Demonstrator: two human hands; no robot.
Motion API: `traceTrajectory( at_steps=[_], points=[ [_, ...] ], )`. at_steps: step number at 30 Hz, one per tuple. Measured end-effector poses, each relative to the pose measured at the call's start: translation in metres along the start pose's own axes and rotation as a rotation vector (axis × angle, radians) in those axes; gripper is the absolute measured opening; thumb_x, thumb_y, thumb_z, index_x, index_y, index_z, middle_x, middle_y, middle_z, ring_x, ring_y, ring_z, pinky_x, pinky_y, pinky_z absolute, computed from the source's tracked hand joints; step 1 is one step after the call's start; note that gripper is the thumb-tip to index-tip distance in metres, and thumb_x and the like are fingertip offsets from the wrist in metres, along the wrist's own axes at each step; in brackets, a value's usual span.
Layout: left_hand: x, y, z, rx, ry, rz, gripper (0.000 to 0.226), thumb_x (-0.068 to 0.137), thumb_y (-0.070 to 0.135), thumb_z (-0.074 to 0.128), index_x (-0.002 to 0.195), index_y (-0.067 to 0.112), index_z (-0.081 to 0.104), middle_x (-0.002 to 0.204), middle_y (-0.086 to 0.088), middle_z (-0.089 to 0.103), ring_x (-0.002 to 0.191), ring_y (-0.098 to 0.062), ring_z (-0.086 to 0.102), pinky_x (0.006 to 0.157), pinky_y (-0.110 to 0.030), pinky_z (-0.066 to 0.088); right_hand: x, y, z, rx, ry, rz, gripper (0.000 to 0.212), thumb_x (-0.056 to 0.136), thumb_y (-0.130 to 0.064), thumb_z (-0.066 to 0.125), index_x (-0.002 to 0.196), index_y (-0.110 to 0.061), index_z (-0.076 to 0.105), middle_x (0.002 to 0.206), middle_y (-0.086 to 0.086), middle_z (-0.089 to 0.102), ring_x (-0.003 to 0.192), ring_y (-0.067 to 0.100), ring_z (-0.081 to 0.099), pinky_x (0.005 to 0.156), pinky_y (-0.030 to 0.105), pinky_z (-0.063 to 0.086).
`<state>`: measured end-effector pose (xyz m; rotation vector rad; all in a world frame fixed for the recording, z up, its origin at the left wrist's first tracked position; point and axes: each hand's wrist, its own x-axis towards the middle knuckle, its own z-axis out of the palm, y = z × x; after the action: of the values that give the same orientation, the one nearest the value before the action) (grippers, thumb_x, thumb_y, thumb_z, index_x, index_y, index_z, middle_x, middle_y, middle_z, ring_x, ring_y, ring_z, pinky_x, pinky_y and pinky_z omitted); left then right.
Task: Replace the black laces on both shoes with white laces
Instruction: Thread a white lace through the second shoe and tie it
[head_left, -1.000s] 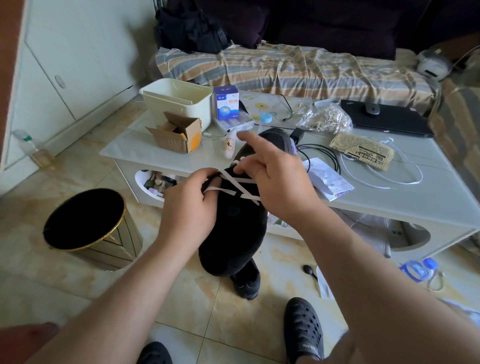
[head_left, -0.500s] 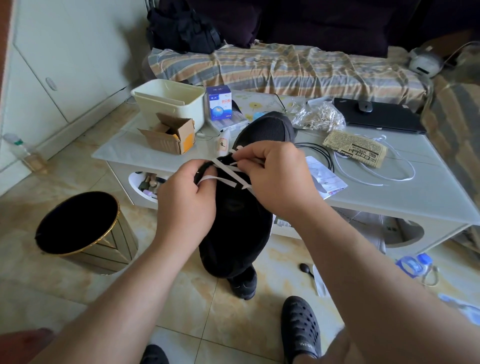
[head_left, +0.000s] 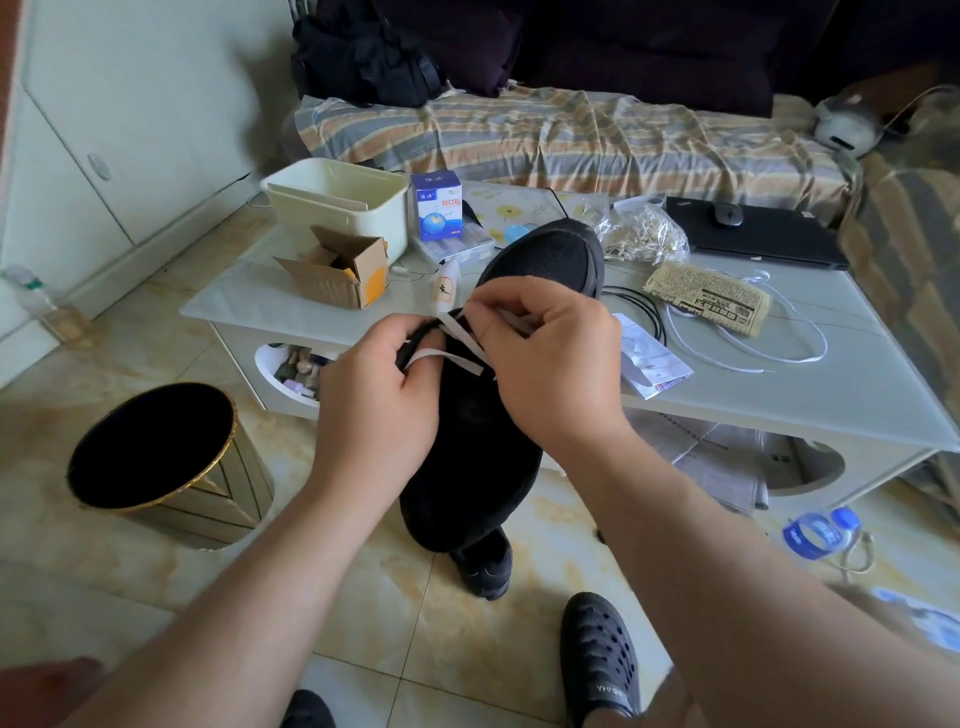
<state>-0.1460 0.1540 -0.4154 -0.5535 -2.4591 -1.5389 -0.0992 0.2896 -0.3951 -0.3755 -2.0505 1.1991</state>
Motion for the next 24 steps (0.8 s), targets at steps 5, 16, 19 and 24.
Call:
traceTrajectory(
  at_steps=[5, 16, 19, 24],
  points=[
    [0.0026, -0.003, -0.0048, 0.074, -0.014, 0.019, 0.015, 0.103, 0.029, 0.06, 0.105, 0.027, 0.075, 0.084, 0.011, 0.074, 0.082, 0.007, 0.06, 0.075, 0.002, 0.033, 0.0001, 0.0025, 0.0021, -0.077, -0.127, 0.059, 0.013, 0.087, -0.019, 0.08, 0.083, -0.031, 0.076, 0.079, -0.023, 0.073, 0.081, -0.009, 0.068, 0.075, 0.009, 0.05],
    [0.0078, 0.0004, -0.0065, 0.134, 0.0, 0.047, 0.016, 0.103, 0.027, 0.059, 0.102, 0.024, 0.075, 0.078, 0.014, 0.07, 0.069, 0.009, 0.056, 0.075, 0.01, 0.02, -0.0006, 0.0026, 0.0078, 0.016, 0.035, 0.119, 0.019, 0.082, -0.019, 0.08, 0.066, -0.024, 0.072, 0.075, -0.018, 0.075, 0.075, -0.002, 0.07, 0.077, 0.029, 0.059],
    [0.0076, -0.0012, -0.0072, 0.16, -0.02, 0.05, 0.015, 0.103, 0.029, 0.059, 0.102, 0.025, 0.074, 0.078, 0.013, 0.07, 0.068, 0.005, 0.056, 0.076, 0.011, 0.018, -0.0016, 0.0035, 0.0075, -0.054, -0.022, 0.13, 0.016, 0.083, -0.023, 0.08, 0.068, -0.023, 0.074, 0.069, -0.019, 0.072, 0.064, -0.001, 0.064, 0.068, 0.023, 0.055],
    [0.0052, -0.0018, -0.0069, 0.163, -0.025, 0.08, 0.012, 0.102, 0.028, 0.062, 0.101, 0.026, 0.073, 0.078, 0.01, 0.073, 0.066, -0.008, 0.053, 0.078, 0.009, 0.02, -0.0011, 0.0042, 0.0071, -0.222, -0.079, 0.054, 0.016, 0.081, -0.026, 0.078, 0.068, -0.02, 0.072, 0.062, -0.016, 0.067, 0.063, 0.009, 0.061, 0.062, 0.026, 0.049]
  ],
)
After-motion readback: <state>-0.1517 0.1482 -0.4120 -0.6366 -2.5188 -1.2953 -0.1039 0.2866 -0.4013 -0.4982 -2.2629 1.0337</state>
